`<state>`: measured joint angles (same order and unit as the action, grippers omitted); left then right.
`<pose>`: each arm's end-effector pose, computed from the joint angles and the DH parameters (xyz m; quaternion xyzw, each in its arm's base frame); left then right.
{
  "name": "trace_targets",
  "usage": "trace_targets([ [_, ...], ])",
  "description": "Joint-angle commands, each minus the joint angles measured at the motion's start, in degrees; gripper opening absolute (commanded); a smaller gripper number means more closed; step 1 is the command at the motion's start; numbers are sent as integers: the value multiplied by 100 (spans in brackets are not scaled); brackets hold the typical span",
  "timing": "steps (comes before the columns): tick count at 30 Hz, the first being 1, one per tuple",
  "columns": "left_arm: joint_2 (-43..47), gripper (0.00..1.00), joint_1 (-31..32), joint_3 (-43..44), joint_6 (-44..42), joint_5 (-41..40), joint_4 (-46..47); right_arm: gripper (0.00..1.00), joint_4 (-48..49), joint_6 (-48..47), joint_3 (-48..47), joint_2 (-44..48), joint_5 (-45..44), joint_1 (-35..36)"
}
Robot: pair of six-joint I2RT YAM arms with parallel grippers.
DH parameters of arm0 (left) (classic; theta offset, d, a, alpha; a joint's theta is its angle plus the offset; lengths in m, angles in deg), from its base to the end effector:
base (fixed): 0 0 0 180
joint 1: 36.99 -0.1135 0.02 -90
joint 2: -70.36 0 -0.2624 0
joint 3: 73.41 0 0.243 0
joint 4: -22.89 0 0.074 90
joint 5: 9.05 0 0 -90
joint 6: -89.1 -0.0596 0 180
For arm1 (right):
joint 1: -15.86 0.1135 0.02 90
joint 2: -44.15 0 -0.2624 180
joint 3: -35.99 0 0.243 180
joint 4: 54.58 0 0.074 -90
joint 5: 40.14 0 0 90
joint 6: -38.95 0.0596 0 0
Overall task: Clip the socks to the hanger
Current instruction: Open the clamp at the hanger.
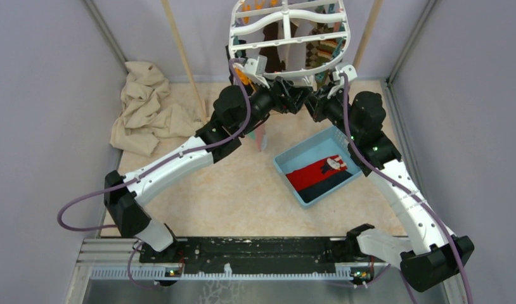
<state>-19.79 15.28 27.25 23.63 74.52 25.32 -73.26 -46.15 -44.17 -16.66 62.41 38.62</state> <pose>0.2436 -0.3039 0.4501 0.1065 0.6143 -0.4578 0.6338 0.2287 0.1100 0.4246 -0.1853 0.6782 0.2436 0.6681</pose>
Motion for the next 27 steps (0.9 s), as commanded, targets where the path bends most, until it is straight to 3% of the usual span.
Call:
trace_targets([
  [1,-31,82,61,230,76,-102,179,0,109,-104,-146,44,93,59],
  [21,-373,51,81,470,242,-40,337,0,-60,-147,-68,219,378,61],
  [27,-370,33,82,518,289,43,315,0,-97,-174,-65,246,353,61],
])
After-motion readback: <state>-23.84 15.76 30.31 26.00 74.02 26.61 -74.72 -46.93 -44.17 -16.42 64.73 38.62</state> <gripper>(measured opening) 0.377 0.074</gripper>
